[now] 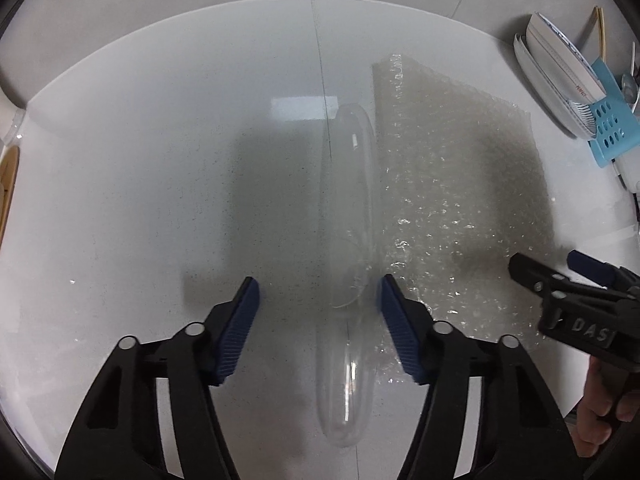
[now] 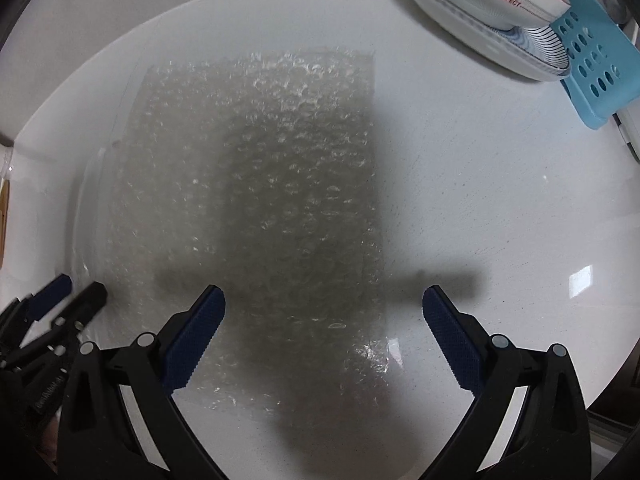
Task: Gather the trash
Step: 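Grasp the clear plastic tube with the left tool while the right tool grasps the bubble wrap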
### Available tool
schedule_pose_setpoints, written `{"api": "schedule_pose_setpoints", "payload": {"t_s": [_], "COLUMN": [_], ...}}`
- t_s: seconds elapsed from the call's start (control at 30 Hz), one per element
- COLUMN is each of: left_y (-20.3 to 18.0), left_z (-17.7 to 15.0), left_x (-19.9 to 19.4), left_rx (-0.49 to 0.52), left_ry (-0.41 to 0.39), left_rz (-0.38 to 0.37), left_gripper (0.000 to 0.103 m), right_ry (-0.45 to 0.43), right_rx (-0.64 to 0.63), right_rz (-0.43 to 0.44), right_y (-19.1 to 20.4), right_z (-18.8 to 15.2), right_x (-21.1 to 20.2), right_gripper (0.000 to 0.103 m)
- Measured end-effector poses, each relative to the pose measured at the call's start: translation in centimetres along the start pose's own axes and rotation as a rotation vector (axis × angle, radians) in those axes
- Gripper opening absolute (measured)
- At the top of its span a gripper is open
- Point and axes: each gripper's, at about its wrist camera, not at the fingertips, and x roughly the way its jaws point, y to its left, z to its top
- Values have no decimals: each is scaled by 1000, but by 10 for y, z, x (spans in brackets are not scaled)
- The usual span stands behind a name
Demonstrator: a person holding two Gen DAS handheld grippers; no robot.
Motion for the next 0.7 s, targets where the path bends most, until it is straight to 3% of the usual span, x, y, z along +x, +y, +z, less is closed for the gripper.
{"api": "schedule_pose_setpoints", "payload": {"t_s": [0.17, 0.37, 0.47, 0.53, 0.6, 0.7], "left_y": [5, 10, 12, 14, 15, 12], "left_z": [0, -1, -5, -5, -8, -11], "left_x": [-1, -4, -5, -6, -7, -12], "left_rx": [-10, -10, -5, -3, -7, 5], "left_ry": [2, 15, 19, 18, 14, -8], "left_rz": [-11, -2, 0, 1, -2, 13], "left_gripper": [47, 26, 25, 25, 25, 25], "right_ry": [-12, -8, -19, -22, -18, -26], "right_rx": [-15, -40, -40, -40, -34, -28], "right_rz": [8, 8, 7, 21, 43, 66], "right_y": [3, 15, 21, 21, 19, 18], "right_z": [-2, 1, -2, -1, -2, -6], "right_x": [-1, -6, -11, -14, -15, -17], "right_gripper": [89, 67, 47, 16, 8, 7]}}
